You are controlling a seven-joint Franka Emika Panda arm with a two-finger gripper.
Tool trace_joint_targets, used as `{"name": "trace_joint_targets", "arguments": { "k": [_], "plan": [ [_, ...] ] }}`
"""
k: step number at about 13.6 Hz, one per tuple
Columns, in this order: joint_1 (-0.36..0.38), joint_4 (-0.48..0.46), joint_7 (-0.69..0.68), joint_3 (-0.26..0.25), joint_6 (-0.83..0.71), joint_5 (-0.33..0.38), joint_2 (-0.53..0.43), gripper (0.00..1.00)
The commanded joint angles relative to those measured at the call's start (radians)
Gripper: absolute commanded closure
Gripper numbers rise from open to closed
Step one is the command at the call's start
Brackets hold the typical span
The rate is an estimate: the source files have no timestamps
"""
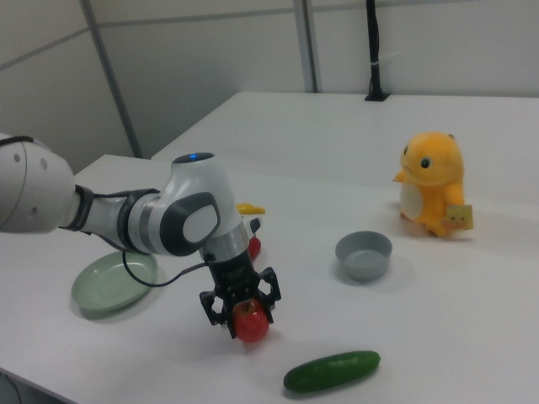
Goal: Put the red apple in the bowl
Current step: 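Lift the red apple off the table, then carry the apple over the grey bowl and lower it inside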
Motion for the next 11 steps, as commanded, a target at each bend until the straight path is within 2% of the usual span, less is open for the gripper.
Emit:
{"name": "trace_joint_targets", "arguments": {
  "k": [1, 3, 6, 11],
  "plan": [
    [-0.003, 0.140, 0.030, -0.001, -0.192, 0.010, -0.019, 0.57],
    [-0.007, 0.299, 0.028, -0.016, -0.337, 0.091, -0.001, 0.57],
    [0.002, 0.500, 0.028, -0.073, -0.447, 0.170, 0.074, 0.56],
    [-0.004, 0.833, 0.100, -0.130, -0.451, 0.256, 0.295, 0.56]
  ]
}}
